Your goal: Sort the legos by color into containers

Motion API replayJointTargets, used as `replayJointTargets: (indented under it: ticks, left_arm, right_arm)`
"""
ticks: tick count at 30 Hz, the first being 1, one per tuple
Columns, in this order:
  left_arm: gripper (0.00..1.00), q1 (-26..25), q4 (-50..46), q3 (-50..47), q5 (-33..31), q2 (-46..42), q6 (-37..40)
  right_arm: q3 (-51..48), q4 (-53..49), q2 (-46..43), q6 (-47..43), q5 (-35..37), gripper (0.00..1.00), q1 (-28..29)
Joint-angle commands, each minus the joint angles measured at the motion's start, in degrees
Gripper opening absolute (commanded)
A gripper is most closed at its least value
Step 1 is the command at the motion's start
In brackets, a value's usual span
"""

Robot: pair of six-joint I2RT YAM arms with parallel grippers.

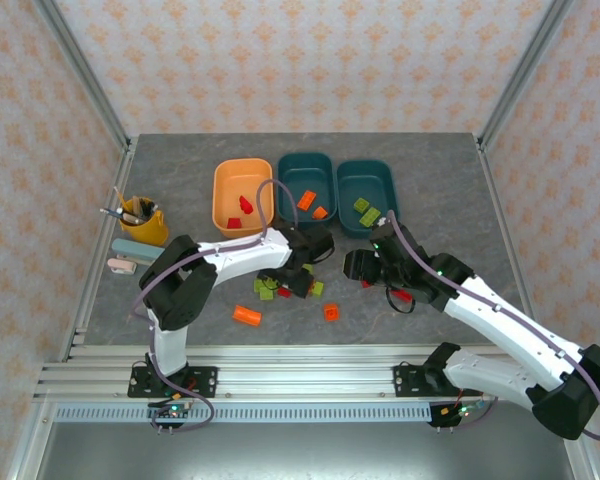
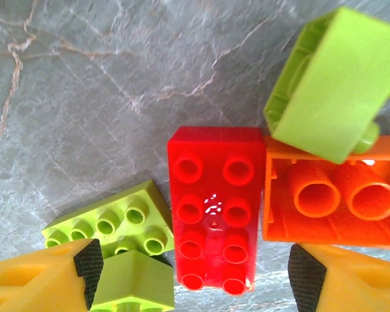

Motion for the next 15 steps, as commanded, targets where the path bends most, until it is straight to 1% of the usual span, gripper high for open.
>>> replayJointTargets:
  ticks: [1,7,12,15]
  left_arm:
    - [0.76,0.7,-1.2,2.6,-1.5,2.7,1.5]
    - [0.71,4.0,0.9,1.3,2.4,3.1,0.9]
    - [0.6,4.2,2.4,1.7,4.6,4.0,2.8]
    - [0.56,4.2,2.7,2.2,5.5,4.5,3.2]
  right_arm:
    - [0.0,-1.2,-1.3,1.1,1.3,0.59,0.3]
    - [-0.3,-1.9,-2.3,1.2,1.7,0.59,0.3]
    - [-0.8,-1.6,-2.7,1.9,1.8,0.59,0.3]
    - [-0.8,-1.5,-2.6,2.0,1.9,0.59,0.3]
